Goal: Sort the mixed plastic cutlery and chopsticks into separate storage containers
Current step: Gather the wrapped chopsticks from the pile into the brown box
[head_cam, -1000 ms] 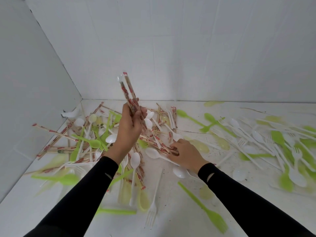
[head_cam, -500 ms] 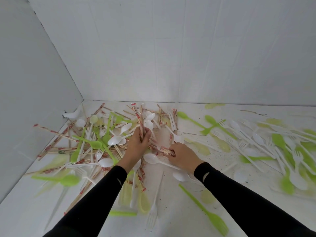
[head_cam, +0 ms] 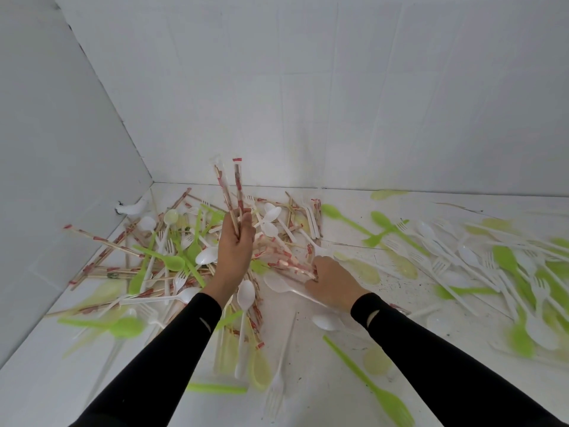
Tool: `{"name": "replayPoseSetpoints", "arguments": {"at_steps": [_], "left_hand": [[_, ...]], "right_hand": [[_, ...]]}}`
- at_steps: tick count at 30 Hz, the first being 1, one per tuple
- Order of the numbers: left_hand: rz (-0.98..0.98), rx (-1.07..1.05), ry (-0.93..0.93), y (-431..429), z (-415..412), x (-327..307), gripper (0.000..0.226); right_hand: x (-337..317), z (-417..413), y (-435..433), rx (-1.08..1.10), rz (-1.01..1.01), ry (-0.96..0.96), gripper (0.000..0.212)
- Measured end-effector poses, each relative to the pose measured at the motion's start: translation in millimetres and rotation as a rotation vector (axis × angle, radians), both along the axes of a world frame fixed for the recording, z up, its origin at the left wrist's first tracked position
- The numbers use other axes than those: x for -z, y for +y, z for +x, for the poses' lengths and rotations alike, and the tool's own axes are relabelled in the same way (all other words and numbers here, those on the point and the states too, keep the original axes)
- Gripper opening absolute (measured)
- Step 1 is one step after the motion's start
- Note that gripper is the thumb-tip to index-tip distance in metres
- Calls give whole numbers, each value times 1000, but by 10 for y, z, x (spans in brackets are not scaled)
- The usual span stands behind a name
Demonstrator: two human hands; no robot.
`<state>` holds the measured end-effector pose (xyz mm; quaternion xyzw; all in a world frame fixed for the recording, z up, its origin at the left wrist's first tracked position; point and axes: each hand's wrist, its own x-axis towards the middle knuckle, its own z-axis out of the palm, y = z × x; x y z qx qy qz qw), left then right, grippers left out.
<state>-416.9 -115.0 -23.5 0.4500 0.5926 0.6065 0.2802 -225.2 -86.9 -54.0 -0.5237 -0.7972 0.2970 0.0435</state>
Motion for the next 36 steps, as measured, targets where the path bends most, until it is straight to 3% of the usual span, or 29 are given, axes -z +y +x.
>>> {"name": "replayPoseSetpoints", "arguments": {"at_steps": [3,8,12,14,18,23,25,29,36], "left_hand": [[31,18,-27,-32,19,-29,39],[-62,35,-43,33,42,94,38],[-72,130,-44,77,142,101,29],[-65,187,34,71,188,58,26],[-109,225,219,69,205,70,24],[-329,493,583,51,180,210,36],[-344,510,660,65,160,292,34],[-366,531,799,158,150,401,16],[-350,678,1237,195,171,472,25]], "right_hand": [[-122,81,96,49,17,119,12],[-523,123,205,159,-4,590,13],[-836,68,279,319,54,956,22],[-869,70,302,387,40,1063,40],[-621,140,213,388,-3,961,56],[-134,299,213,342,-163,678,38],[-117,380,319,385,-213,734,25],[-318,492,511,501,-169,848,21],[-241,517,658,467,-228,595,20]]}}
